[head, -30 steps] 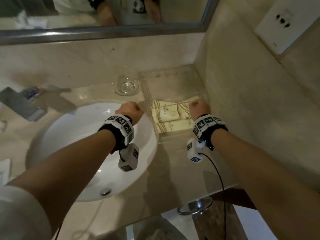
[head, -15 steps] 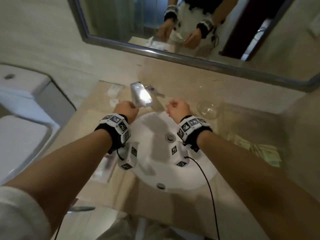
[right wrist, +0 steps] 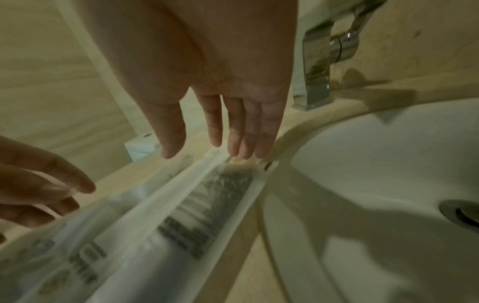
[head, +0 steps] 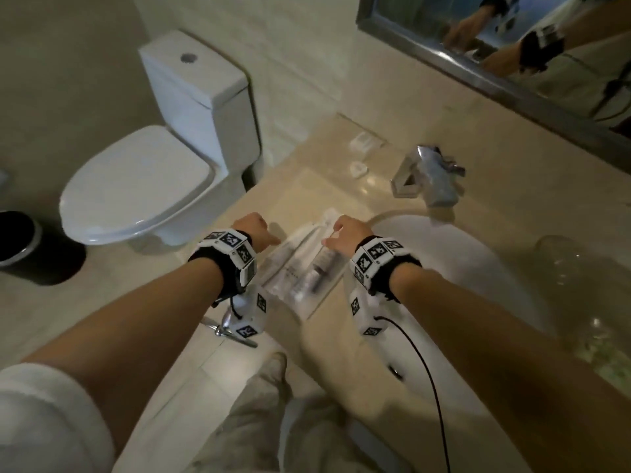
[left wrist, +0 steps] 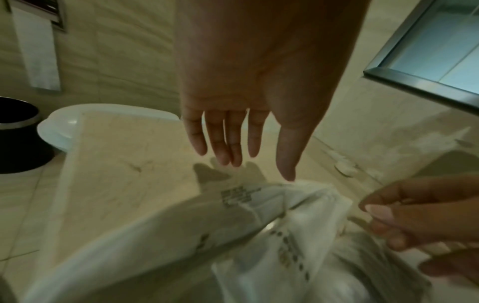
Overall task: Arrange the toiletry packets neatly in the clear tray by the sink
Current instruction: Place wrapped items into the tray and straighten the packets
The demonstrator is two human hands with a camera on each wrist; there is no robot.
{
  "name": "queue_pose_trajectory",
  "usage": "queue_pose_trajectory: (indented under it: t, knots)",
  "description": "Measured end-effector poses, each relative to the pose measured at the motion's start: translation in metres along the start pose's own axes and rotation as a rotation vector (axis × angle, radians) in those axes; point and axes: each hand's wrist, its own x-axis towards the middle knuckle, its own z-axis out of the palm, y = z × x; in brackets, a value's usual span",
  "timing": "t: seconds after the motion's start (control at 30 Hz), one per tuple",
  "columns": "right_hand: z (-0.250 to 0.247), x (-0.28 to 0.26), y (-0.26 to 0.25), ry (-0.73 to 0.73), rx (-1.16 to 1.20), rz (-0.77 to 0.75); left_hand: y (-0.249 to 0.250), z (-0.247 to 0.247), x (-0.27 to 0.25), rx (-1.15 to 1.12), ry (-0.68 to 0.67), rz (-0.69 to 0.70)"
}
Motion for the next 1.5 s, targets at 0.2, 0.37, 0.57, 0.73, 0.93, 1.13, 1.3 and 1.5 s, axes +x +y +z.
queue_pose_trajectory:
  t: [0.2, 0.37, 0.57, 0.73, 0.93, 1.13, 1.3, 1.5]
  knots:
    - [0.022, 0.013, -0.002, 0.017, -0.052, 0.056, -0.011, 0.026, 0.010, 0.063, -0.155, 0.071]
    - [0.026, 0.023, 0.000, 0.088, 0.036, 0.060, -0.013, 0.033, 0.019, 0.071, -0.153, 0.103]
    - [0.024, 0.036, -0.002, 0.095, -0.080, -0.021, -0.010, 0.020, 0.030, 0.016, -0.094, 0.116]
    - [0.018, 0.040, -0.010, -0.009, -0.365, -0.089, -0.015, 0.012, 0.039, -0.180, -0.017, 0.065]
    - [0.011, 0.048, -0.018, 0.036, -0.655, -0.171, -0.017, 0.000, 0.044, -0.335, 0.011, 0.050]
    - [-0.003, 0.047, -0.018, 0.030, -0.699, -0.240, -0.009, -0.012, 0.051, -0.355, 0.057, 0.036]
    - [-0.040, 0.036, -0.014, 0.148, -0.602, -0.151, 0.012, -0.023, 0.050, -0.494, 0.148, 0.062]
    - [-0.094, 0.010, 0.010, 0.383, -0.217, 0.024, 0.077, -0.032, 0.041, -0.510, 0.233, 0.229]
